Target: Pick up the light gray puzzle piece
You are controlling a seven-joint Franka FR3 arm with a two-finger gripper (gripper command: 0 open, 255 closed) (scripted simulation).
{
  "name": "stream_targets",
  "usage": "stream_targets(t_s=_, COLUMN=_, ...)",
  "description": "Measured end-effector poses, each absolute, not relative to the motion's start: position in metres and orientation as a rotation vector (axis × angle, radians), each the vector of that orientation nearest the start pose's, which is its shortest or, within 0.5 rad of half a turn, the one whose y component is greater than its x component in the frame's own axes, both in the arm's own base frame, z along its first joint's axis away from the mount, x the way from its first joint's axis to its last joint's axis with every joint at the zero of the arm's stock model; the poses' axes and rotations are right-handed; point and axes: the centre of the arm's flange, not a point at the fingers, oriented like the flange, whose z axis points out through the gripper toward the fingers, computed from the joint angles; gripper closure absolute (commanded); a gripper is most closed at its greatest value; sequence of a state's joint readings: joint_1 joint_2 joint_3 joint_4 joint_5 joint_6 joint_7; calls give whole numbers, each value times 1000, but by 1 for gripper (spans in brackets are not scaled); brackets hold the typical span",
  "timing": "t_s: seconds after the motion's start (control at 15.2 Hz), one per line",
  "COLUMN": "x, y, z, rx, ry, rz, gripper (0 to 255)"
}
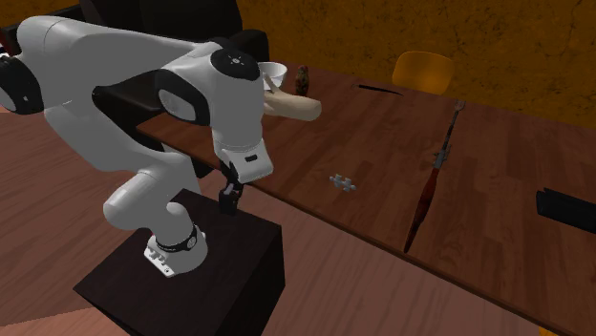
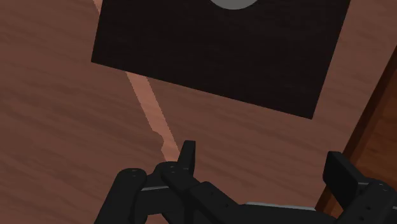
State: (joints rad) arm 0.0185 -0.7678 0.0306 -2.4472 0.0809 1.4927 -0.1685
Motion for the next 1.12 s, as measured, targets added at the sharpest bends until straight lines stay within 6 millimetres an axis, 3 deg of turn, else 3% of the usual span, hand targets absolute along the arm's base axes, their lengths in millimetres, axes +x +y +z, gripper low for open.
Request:
stream_targets(t_s=0.13, x=300, y=27, z=536, rx=-3033, ry=-351, rz=263, gripper=0)
stream_targets(t_s=0.46, x=333, y=36, z=514, rx=-2924, ry=-702, rz=86, gripper=0)
stream_targets(t_s=1.12, x=408, y=92, z=484, rx=-2522, ry=-1397, rz=-299, gripper=0)
